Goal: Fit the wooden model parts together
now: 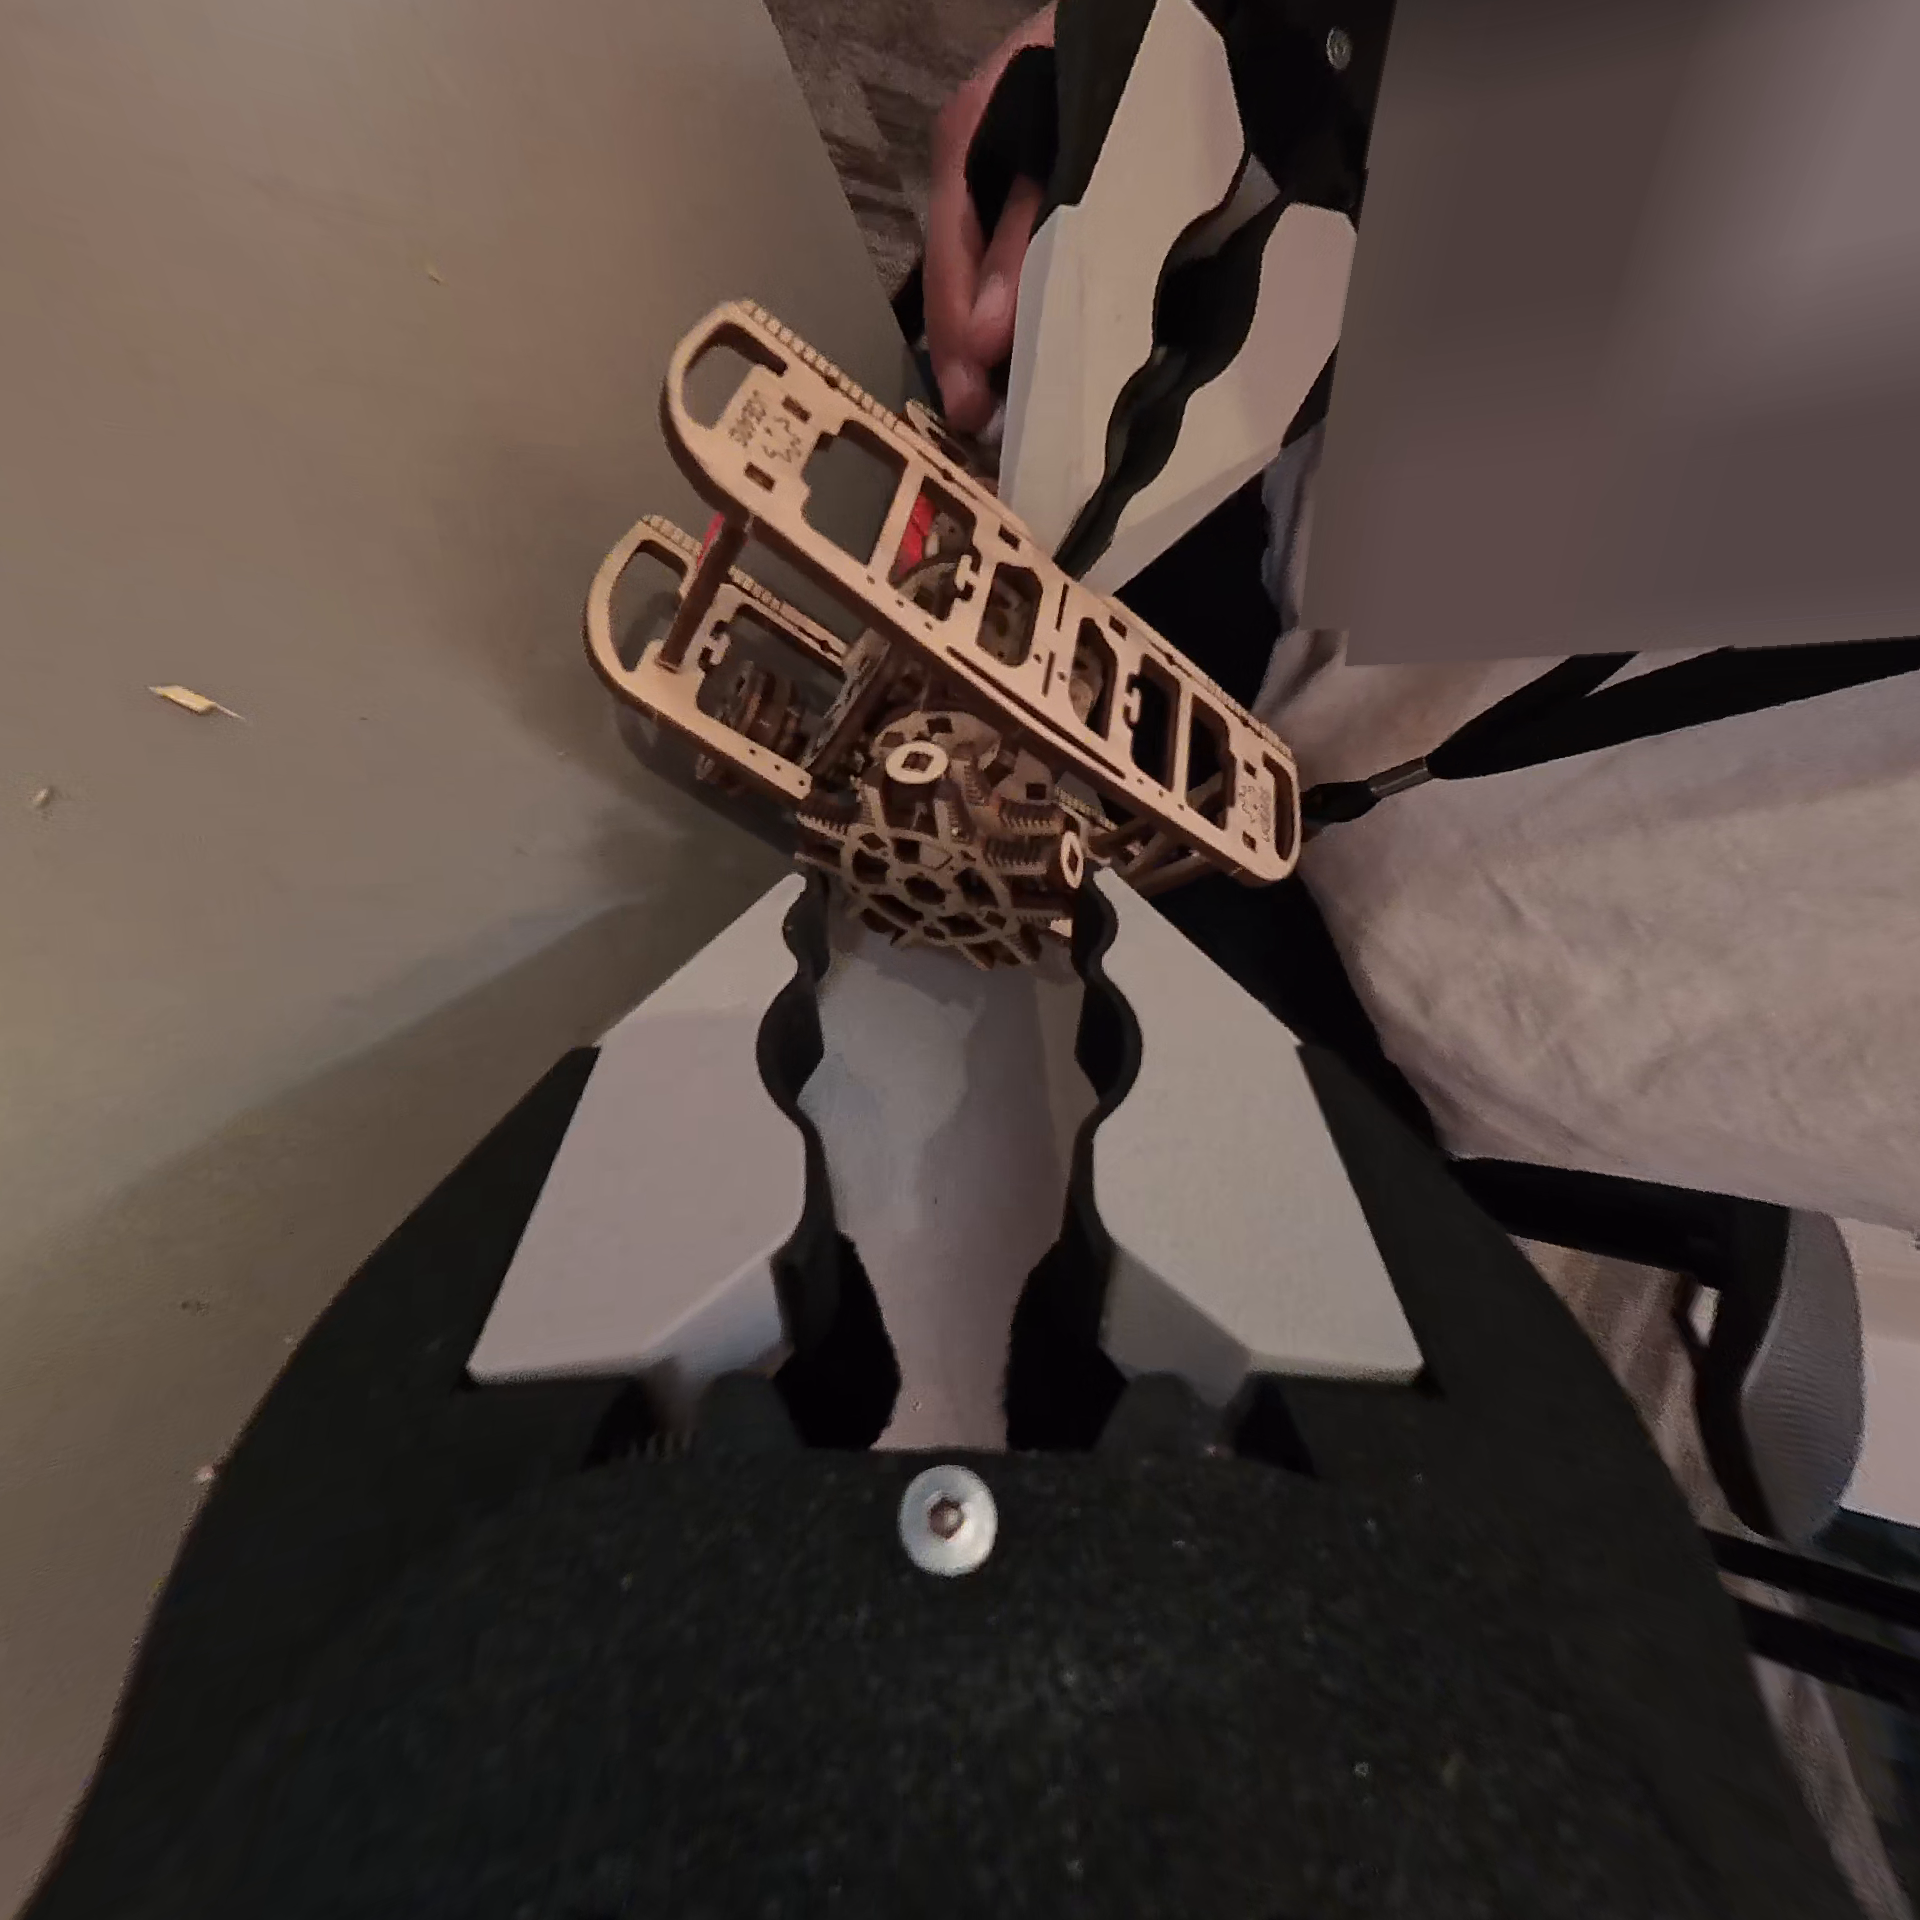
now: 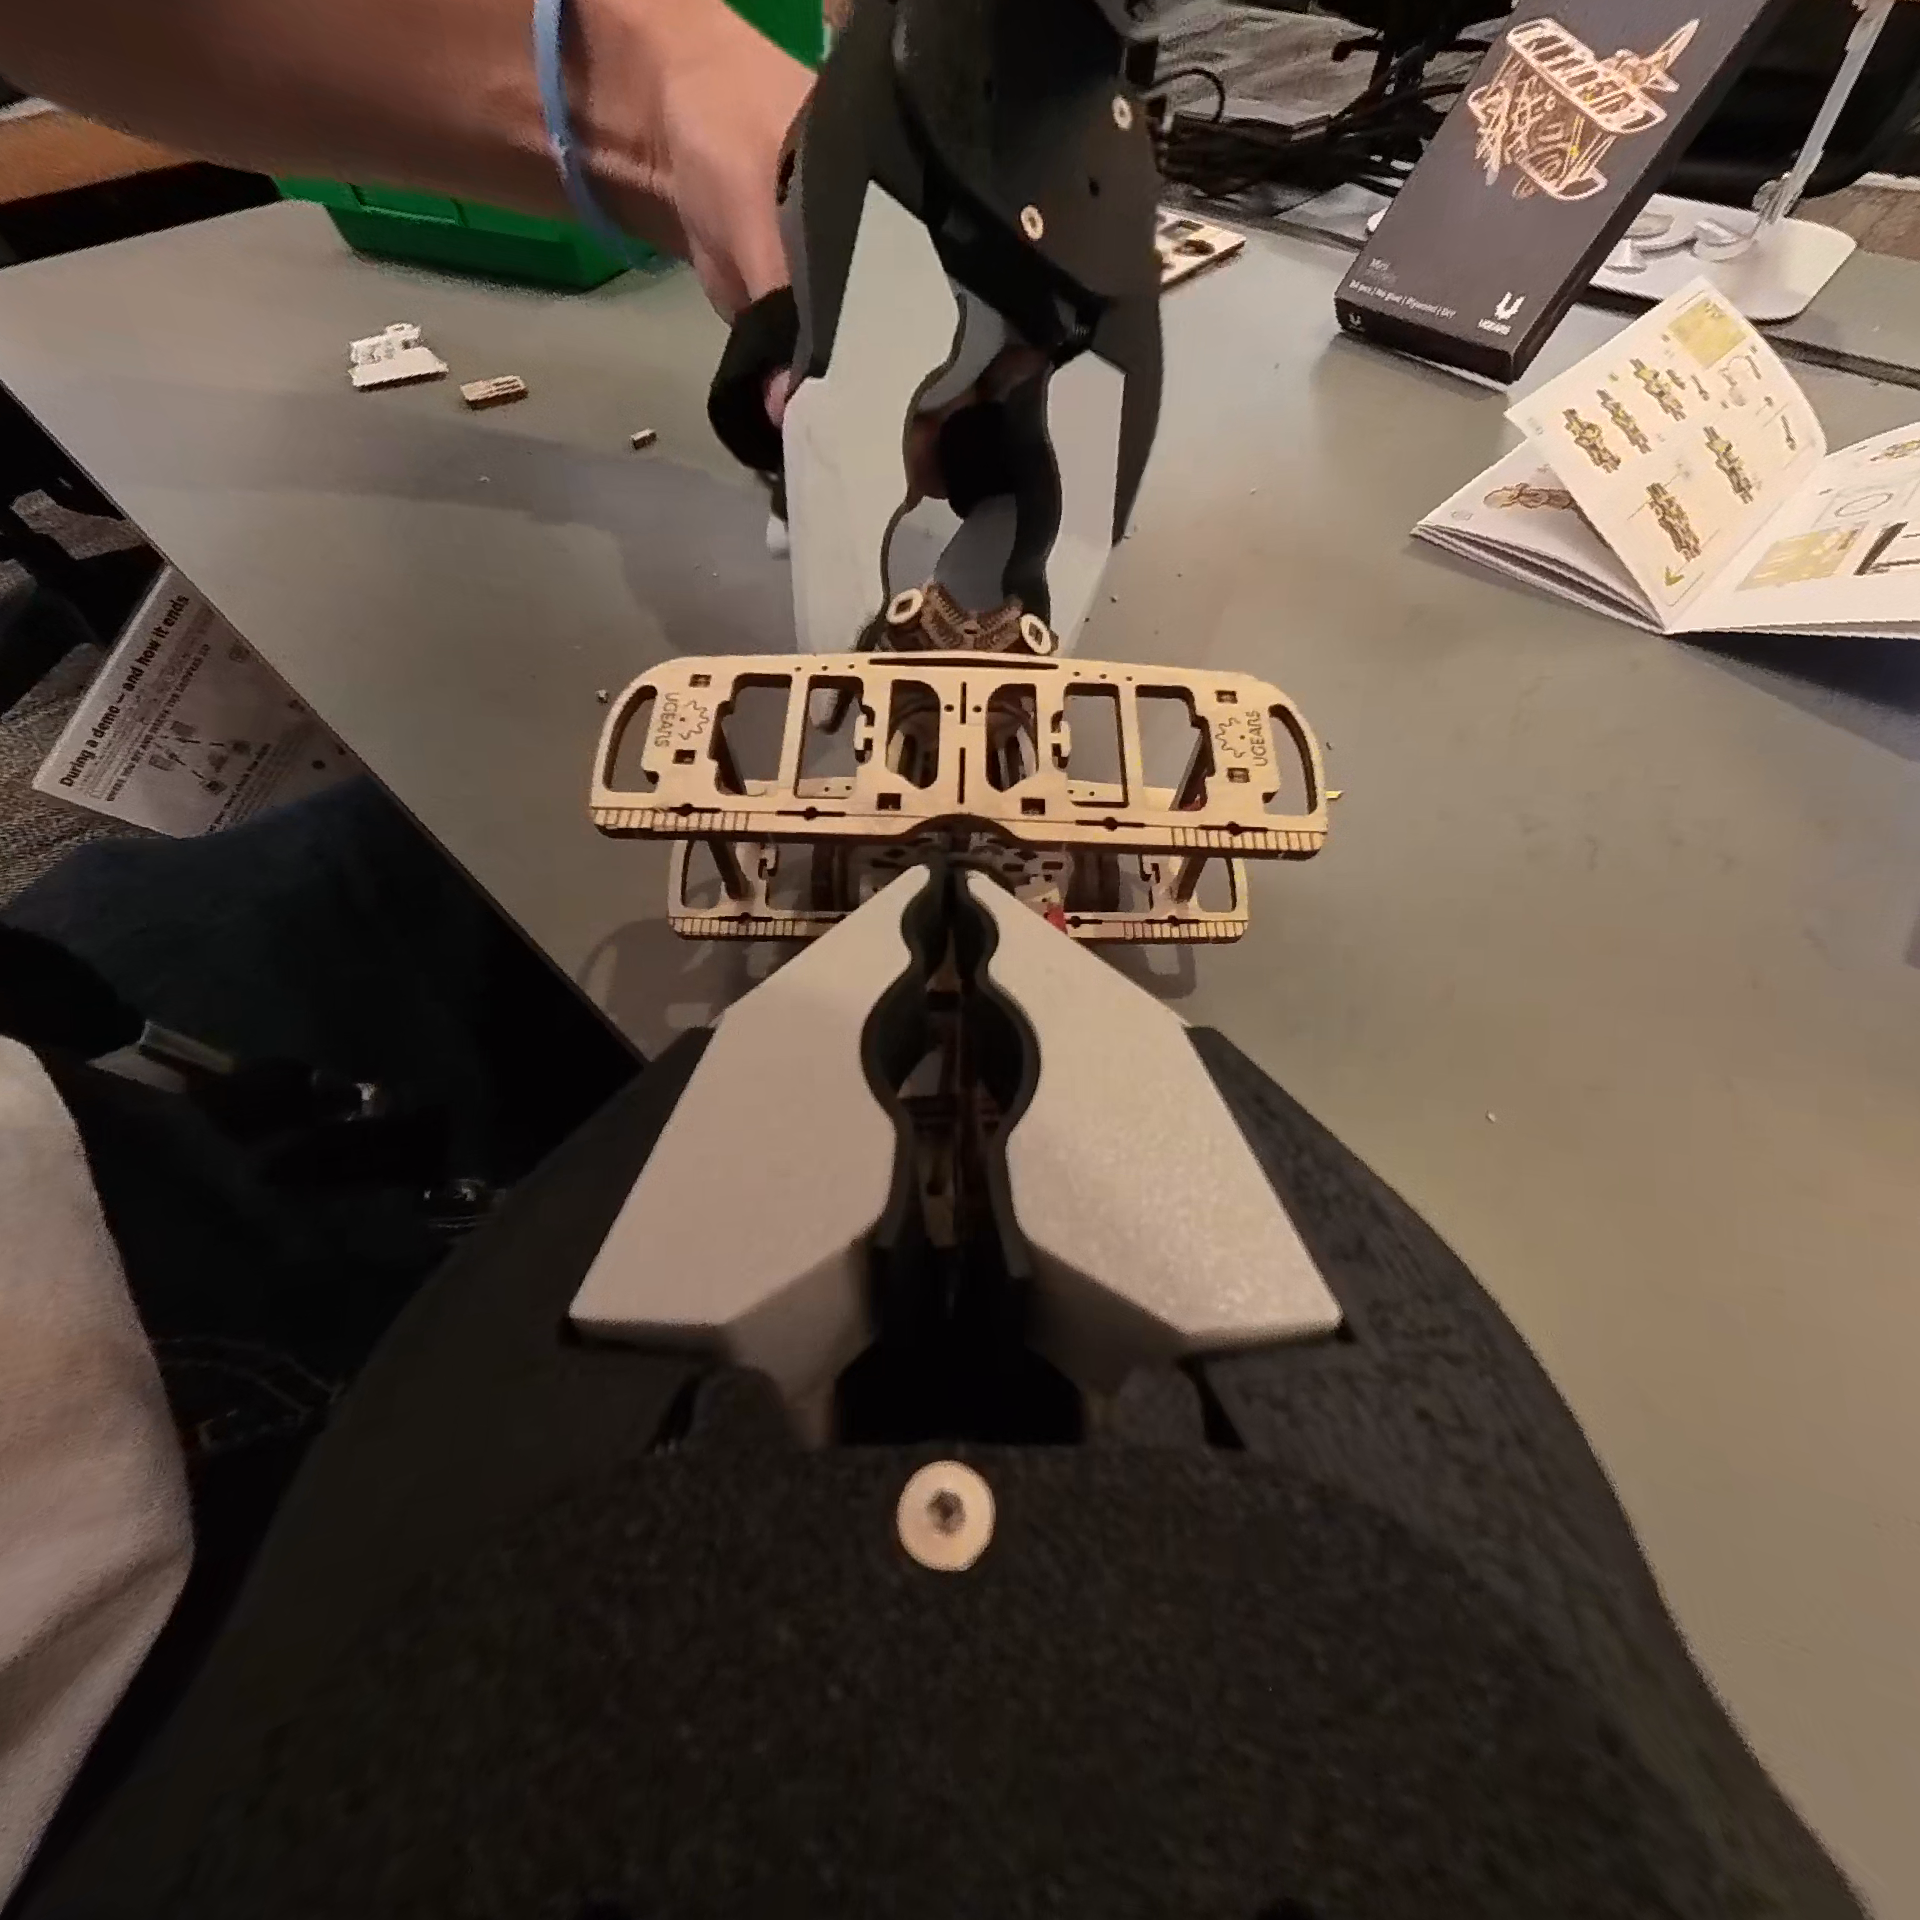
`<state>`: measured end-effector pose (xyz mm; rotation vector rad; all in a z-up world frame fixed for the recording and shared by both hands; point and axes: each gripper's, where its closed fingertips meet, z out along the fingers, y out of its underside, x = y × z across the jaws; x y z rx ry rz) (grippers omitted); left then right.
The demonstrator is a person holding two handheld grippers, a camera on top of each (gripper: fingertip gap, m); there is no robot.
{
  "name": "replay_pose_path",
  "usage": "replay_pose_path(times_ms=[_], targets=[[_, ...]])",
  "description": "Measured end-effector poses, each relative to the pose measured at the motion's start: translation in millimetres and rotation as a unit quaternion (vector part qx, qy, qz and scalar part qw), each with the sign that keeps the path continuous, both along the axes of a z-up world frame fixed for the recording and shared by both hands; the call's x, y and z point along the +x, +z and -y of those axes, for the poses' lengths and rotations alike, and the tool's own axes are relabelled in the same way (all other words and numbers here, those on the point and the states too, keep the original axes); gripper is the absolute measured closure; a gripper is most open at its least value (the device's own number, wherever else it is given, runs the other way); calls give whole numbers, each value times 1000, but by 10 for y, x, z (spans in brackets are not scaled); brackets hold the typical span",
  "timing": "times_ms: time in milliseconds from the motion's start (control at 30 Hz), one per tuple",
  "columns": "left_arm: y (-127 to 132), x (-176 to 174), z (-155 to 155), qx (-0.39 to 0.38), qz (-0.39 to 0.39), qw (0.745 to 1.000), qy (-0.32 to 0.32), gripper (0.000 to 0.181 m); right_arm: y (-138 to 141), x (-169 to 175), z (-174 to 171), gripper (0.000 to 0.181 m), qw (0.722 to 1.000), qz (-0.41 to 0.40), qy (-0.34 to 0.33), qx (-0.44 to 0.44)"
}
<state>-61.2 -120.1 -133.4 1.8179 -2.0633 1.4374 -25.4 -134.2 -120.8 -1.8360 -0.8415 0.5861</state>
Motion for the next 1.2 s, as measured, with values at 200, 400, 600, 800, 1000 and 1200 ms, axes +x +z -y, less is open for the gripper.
replay_pose_path(times_ms=[200,400,600,800,1000,1200], targets=[[-31,31,-34,100,55,993,20,137,0,1,-3,181,1000,-2,-1,-3],[-49,92,-86,247,145,958,27,137,1,23,0,181,1000,-9,-3,-8],[-15,100,-89,300,198,933,35,137,3,22,1,181,1000,-12,-1,-12],[1,95,-120,316,206,925,45,131,12,92,-5,181,1000,-4,-16,-14],[3,16,-169,317,184,928,61,128,137,151,76,171,1000,3,-17,-16],[12,-190,-265,344,144,923,97,125,409,265,88,166,999,46,-2,22]])
